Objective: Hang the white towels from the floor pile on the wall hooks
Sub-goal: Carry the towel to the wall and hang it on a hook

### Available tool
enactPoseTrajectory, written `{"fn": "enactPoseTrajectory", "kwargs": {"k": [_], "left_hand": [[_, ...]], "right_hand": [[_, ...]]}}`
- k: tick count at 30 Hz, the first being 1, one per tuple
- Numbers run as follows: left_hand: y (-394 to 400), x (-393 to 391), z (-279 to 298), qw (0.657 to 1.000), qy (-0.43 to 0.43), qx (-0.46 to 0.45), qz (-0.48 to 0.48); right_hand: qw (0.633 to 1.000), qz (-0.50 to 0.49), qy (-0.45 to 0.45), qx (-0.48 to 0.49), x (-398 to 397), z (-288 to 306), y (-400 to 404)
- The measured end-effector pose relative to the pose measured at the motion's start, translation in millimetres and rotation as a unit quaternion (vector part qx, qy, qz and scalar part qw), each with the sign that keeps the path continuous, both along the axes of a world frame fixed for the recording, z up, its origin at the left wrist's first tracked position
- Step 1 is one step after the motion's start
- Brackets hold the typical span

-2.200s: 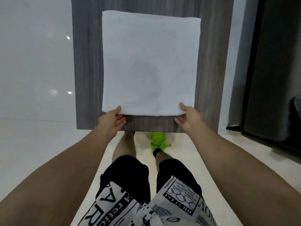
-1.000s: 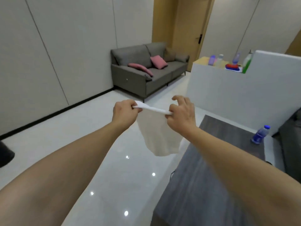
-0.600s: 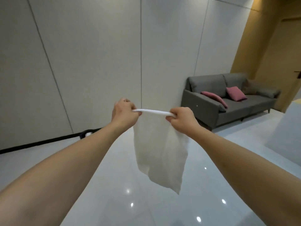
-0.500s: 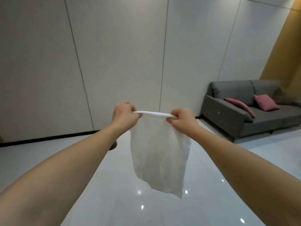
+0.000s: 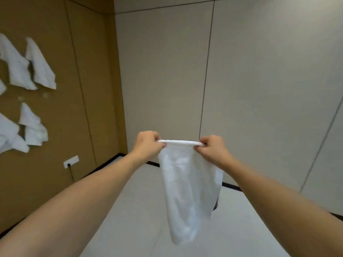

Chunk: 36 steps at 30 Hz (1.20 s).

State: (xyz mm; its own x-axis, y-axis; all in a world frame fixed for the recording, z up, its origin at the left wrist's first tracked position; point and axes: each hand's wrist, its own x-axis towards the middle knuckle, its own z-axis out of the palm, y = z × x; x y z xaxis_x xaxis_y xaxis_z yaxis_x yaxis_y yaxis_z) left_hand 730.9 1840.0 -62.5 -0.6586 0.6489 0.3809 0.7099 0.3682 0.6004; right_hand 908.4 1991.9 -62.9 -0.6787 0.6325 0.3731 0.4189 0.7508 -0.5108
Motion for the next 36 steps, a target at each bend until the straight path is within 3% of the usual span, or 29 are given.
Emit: {"fn": "enactPoseTrajectory", "kwargs": {"k": [11, 22, 36], "left_hand": [[-25, -190, 26, 0.979, -0.044, 0.036, 0.196], [-39, -439, 18, 0.96, -0.072, 0.082, 0.257], [-35, -720, 14, 0.949, -0.051, 0.056, 0.306]], "right_hand": [[0.974, 0.219, 0.05, -0.038, -257, 32, 34], [0.952, 0.288, 0.031, -0.1, -526, 29, 30], [0.931, 0.35, -0.004, -0.105, -859, 18, 49]]}}
